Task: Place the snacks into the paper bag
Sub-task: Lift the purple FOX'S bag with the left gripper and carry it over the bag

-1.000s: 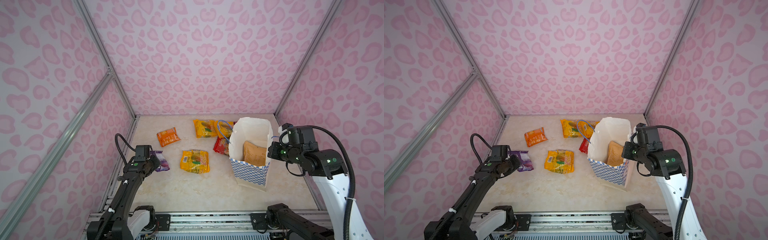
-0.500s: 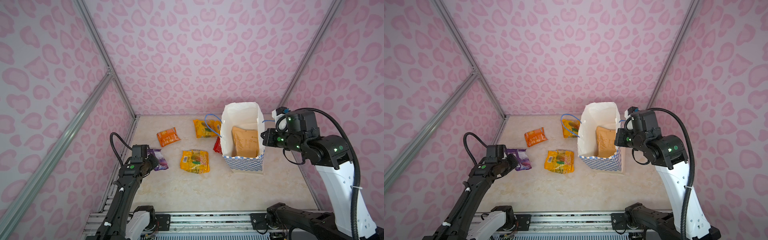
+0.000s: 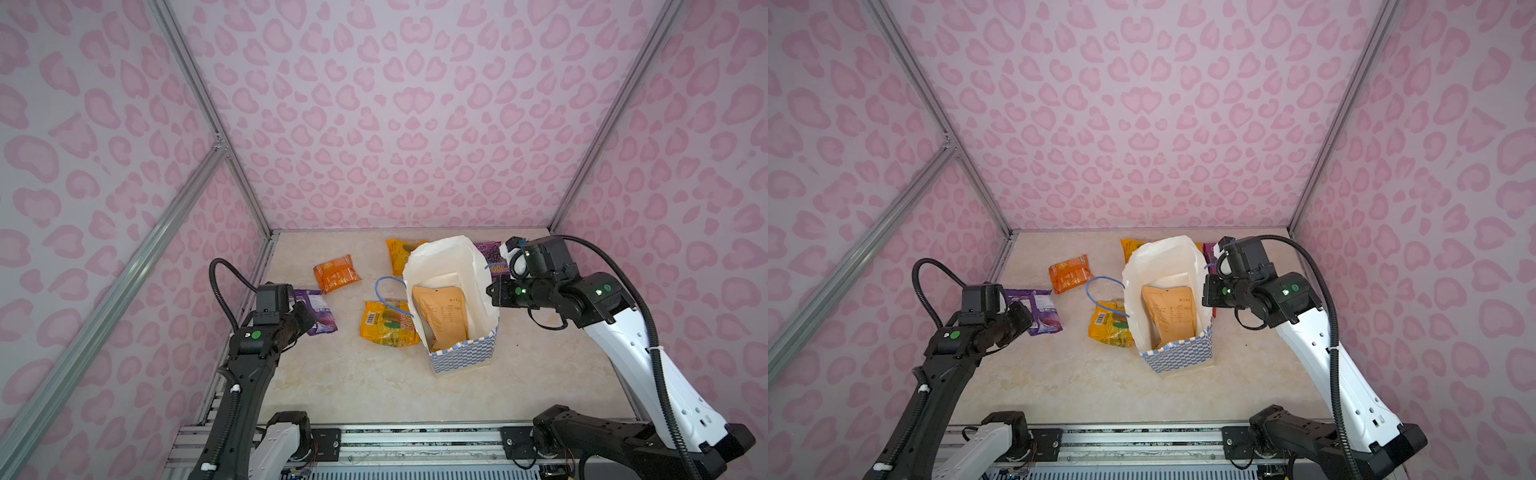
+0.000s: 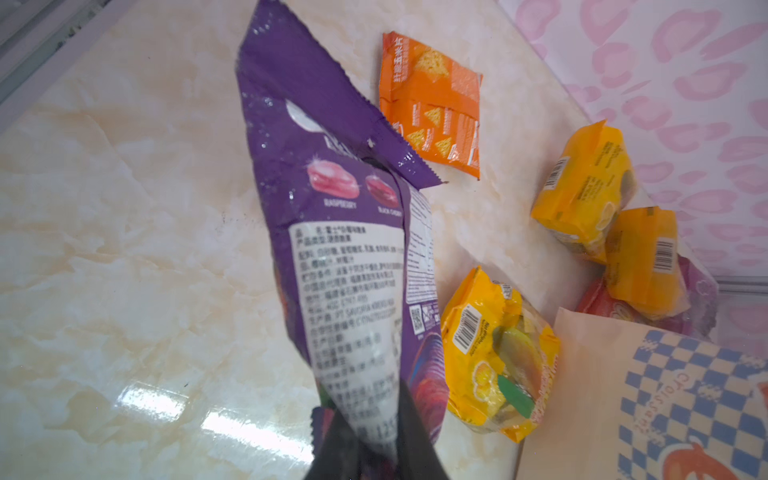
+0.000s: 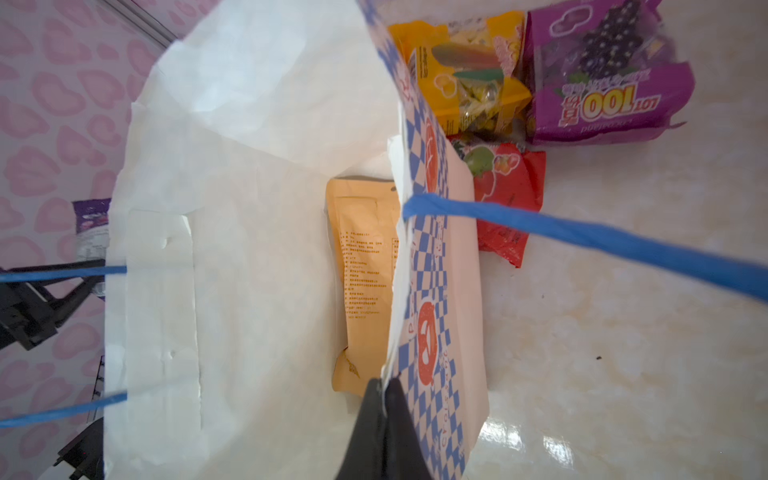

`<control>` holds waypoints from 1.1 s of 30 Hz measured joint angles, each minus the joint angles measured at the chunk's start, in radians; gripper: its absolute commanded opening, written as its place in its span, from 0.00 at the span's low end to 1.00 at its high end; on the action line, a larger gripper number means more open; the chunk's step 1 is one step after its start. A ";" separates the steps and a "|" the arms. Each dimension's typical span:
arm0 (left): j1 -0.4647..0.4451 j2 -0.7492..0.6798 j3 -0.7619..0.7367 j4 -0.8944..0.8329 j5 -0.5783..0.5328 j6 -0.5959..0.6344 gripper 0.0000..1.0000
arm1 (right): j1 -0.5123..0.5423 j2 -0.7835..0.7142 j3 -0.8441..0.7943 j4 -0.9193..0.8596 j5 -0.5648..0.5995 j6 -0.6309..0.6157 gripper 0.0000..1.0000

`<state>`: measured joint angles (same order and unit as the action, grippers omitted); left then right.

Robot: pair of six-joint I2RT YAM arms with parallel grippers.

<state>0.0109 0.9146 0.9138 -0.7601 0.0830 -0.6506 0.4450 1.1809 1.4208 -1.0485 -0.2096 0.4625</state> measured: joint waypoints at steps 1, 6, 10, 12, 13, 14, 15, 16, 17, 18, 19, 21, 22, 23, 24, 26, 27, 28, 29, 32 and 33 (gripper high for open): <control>0.000 -0.003 0.026 -0.009 0.006 0.000 0.14 | 0.000 -0.002 -0.022 0.011 0.000 0.001 0.00; -0.010 -0.019 0.223 -0.068 0.074 -0.005 0.13 | -0.001 -0.015 -0.077 0.053 0.001 0.008 0.00; -0.070 -0.019 0.419 -0.085 0.117 -0.026 0.11 | 0.000 -0.016 -0.093 0.060 0.009 0.016 0.00; -0.127 0.001 0.512 -0.078 0.128 -0.040 0.10 | 0.000 -0.016 -0.094 0.061 0.016 0.016 0.00; -0.177 0.016 0.566 -0.071 0.133 -0.059 0.10 | 0.000 -0.017 -0.094 0.063 0.019 0.017 0.00; -0.221 0.031 0.603 -0.066 0.133 -0.068 0.09 | -0.001 -0.017 -0.094 0.064 0.020 0.018 0.00; -0.269 0.049 0.639 -0.061 0.128 -0.075 0.09 | -0.001 -0.016 -0.093 0.064 0.020 0.023 0.00; -0.332 0.076 0.681 -0.049 0.122 -0.084 0.09 | -0.001 -0.015 -0.090 0.064 0.020 0.024 0.00; -0.393 0.107 0.724 -0.041 0.107 -0.088 0.08 | -0.001 -0.013 -0.087 0.066 0.020 0.024 0.00; -0.456 0.140 0.766 -0.030 0.094 -0.091 0.08 | -0.001 -0.011 -0.085 0.067 0.020 0.024 0.00; -0.514 0.175 0.806 -0.023 0.080 -0.094 0.08 | -0.001 -0.009 -0.082 0.069 0.020 0.025 0.00; -0.642 0.259 0.893 -0.009 0.032 -0.094 0.08 | -0.001 -0.007 -0.080 0.072 0.020 0.032 0.00; -0.697 0.299 0.935 -0.006 0.008 -0.092 0.08 | -0.001 -0.007 -0.078 0.072 0.023 0.032 0.00; -0.755 0.346 0.985 -0.003 -0.013 -0.089 0.08 | -0.001 -0.007 -0.074 0.072 0.026 0.032 0.00; -0.809 0.393 1.035 0.001 -0.034 -0.081 0.08 | -0.001 -0.007 -0.072 0.072 0.026 0.032 0.00; -0.900 0.478 1.131 -0.002 -0.068 -0.061 0.08 | -0.001 -0.007 -0.067 0.072 0.026 0.035 0.00; -0.942 0.521 1.177 0.000 -0.095 -0.053 0.08 | -0.001 -0.007 -0.065 0.071 0.027 0.037 0.00; -0.974 0.556 1.210 0.000 -0.118 -0.050 0.08 | -0.001 -0.007 -0.063 0.071 0.027 0.042 0.00; -1.007 0.593 1.240 -0.001 -0.142 -0.040 0.08 | -0.001 -0.007 -0.061 0.071 0.027 0.042 0.00; -1.077 0.671 1.268 -0.022 -0.225 -0.030 0.09 | -0.001 -0.011 -0.056 0.070 0.033 0.043 0.00; -1.093 0.688 1.268 -0.043 -0.259 -0.031 0.09 | 0.000 -0.015 -0.054 0.070 0.034 0.044 0.00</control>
<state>-1.0817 1.6028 2.1822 -0.8028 -0.1764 -0.6811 0.4446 1.1656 1.3670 -0.9787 -0.1761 0.5064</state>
